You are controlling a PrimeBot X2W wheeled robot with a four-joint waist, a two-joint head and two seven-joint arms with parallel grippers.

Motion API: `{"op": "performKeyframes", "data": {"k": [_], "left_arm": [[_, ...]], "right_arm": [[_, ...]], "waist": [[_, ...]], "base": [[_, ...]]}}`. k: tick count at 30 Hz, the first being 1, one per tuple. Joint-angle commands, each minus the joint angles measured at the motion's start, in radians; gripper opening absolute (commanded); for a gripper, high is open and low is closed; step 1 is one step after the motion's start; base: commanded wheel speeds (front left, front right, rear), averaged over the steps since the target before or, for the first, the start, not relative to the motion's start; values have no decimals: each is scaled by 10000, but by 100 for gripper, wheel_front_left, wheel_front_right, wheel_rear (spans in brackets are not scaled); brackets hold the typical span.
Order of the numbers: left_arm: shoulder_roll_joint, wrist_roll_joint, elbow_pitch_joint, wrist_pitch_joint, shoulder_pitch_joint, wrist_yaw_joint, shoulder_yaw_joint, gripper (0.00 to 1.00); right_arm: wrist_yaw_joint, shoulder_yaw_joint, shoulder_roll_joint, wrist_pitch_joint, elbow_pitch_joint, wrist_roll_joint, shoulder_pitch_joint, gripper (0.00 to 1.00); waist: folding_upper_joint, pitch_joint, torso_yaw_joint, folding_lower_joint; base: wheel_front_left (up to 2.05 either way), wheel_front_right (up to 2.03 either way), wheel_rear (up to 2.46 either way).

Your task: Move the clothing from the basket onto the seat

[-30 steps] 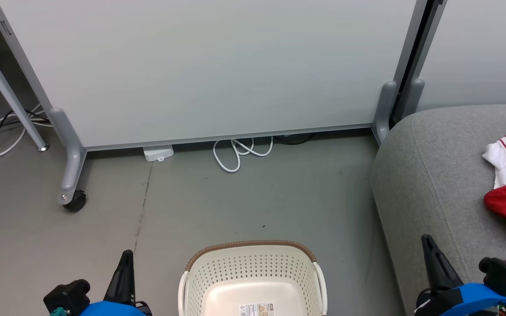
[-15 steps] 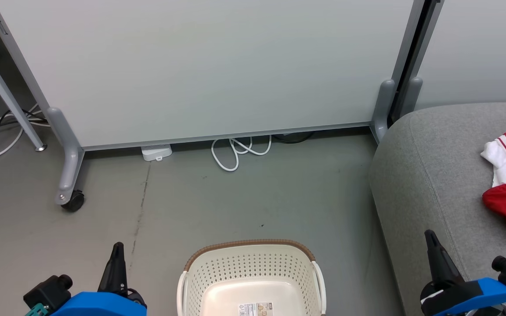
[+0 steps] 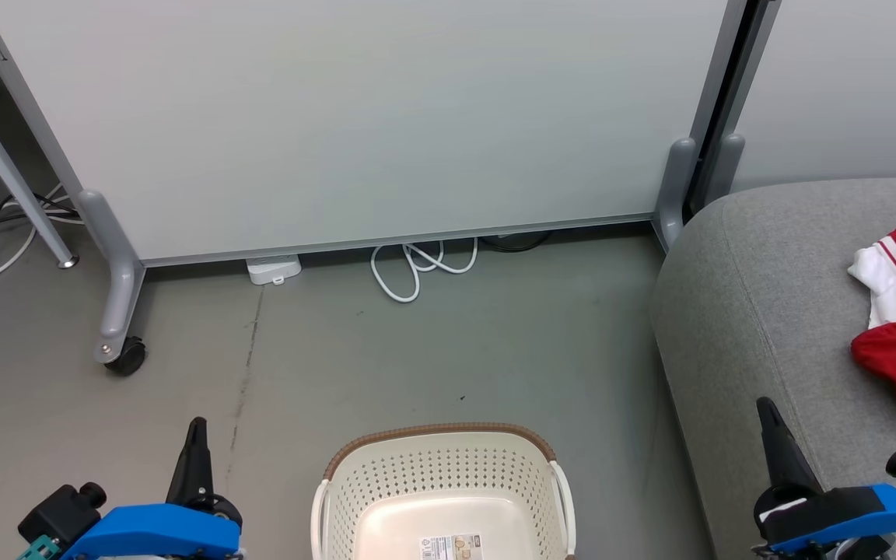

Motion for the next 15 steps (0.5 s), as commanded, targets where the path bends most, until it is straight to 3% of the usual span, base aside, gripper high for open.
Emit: {"op": "performKeyframes", "data": {"k": [1,15], "left_arm": [[14,-281,-179,74,-305,-7,104,0],[-80,-1759,-394,509,-419,-9,408,0]], "right_arm": [[4,-32,-60,56,-98,333,-324,0],[4,-75,-70,307,-59,2042,-463,0]], "waist": [[0,3,-5,-1],[0,37,-58,-1]], "base": [[0,0,0],[0,0,0]]}}
